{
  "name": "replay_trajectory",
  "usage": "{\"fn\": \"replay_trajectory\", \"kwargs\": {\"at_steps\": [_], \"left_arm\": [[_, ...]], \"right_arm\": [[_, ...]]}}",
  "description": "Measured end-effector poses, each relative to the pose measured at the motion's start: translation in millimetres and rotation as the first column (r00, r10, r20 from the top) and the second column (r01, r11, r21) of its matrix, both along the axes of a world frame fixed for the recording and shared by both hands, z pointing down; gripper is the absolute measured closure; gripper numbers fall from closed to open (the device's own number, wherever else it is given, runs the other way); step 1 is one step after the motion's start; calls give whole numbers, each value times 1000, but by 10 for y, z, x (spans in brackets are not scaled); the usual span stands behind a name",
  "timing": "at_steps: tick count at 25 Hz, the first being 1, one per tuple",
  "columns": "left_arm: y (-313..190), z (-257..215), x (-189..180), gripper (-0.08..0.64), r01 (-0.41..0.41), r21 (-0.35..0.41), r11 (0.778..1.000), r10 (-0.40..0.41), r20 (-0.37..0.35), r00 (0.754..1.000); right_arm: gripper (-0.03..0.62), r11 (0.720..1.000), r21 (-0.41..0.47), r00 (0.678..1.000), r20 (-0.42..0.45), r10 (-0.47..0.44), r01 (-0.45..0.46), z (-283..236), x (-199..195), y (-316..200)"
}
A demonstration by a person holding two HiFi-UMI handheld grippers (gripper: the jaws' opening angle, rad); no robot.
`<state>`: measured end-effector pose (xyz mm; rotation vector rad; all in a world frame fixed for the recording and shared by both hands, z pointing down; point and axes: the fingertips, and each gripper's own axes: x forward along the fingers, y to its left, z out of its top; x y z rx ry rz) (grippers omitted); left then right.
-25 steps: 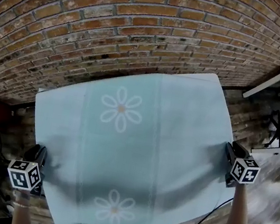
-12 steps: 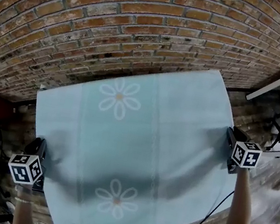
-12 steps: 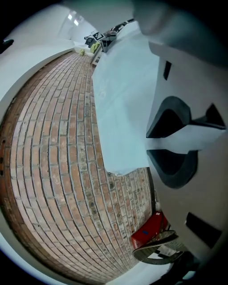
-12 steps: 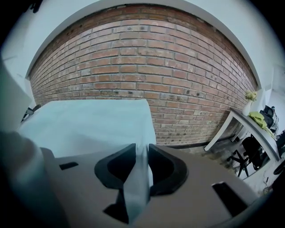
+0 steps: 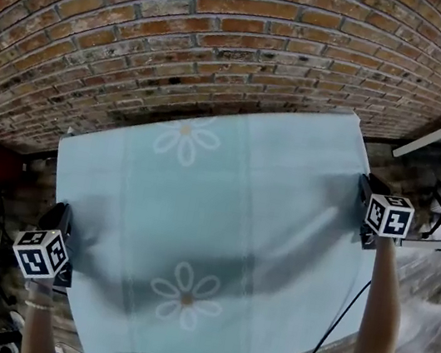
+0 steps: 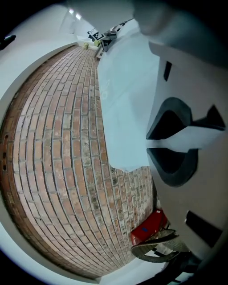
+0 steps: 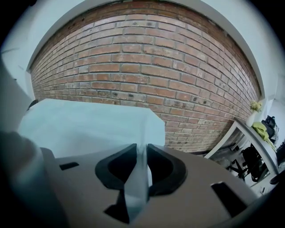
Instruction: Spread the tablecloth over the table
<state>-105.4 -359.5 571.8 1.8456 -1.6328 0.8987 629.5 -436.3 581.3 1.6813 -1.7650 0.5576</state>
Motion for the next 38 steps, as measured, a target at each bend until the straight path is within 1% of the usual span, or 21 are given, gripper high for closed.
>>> {"fn": "replay_trajectory", "kwargs": {"at_steps": [2,4,5,7,9,11,14,16,18,21,22,25,27,30,32,35,38], "left_arm": [[-20,-1,9,489,2,9,1000,-2,8,1000],[-37,-8,6,494,0,22,1000,-1,31,1000],[-41,-19,3,502,-4,31,1000,2,51,999],[-44,-74,18,532,-24,59,998,19,80,997],[-52,-181,64,532,-49,92,995,43,65,997],[-44,-325,109,537,-72,127,989,68,31,997],[47,-601,182,545,-121,179,976,124,-3,992],[131,-800,272,545,-165,215,962,175,-28,984],[223,-1012,353,545,-224,257,940,239,-27,971],[376,-1348,415,546,-332,319,887,341,29,939],[422,-1461,420,545,-355,338,871,365,36,930],[581,-1782,428,546,-381,396,835,410,12,912],[712,-1971,453,546,-403,428,809,441,11,897],[913,-2216,490,546,-442,466,767,490,20,871],[1055,-2373,487,546,-456,491,742,513,22,858],[1264,-2612,443,546,-463,527,713,534,21,845],[1448,-2795,401,546,-476,550,687,558,21,830]], "right_arm": [[500,1000,8,1000,-25,3,-2,-5,-4,-53],[503,1000,18,999,-45,13,-12,-7,-13,-87],[502,999,27,999,-45,23,-22,-17,-14,-90],[502,996,63,998,-10,59,-58,-105,-7,-59],[502,988,118,995,32,97,-100,-282,2,18],[503,981,155,993,29,111,-114,-467,-38,127],[519,979,191,997,-8,76,-73,-732,-266,330],[528,979,201,999,-26,36,-30,-919,-479,525],[529,974,228,999,-31,8,0,-1146,-737,736],[531,951,308,1000,-23,12,-5,-1527,-1173,1124],[531,943,334,999,-29,15,-4,-1645,-1328,1268],[532,921,389,999,-51,11,9,-1942,-1797,1679],[535,909,418,999,-50,10,12,-2116,-2075,1899],[538,885,465,999,-30,22,-5,-2371,-2438,2197],[539,868,496,1000,-14,28,-17,-2529,-2661,2380],[541,849,529,1000,-10,3,3,-2735,-3040,2619],[541,841,540,999,-17,-40,42,-2884,-3422,2831]]}}
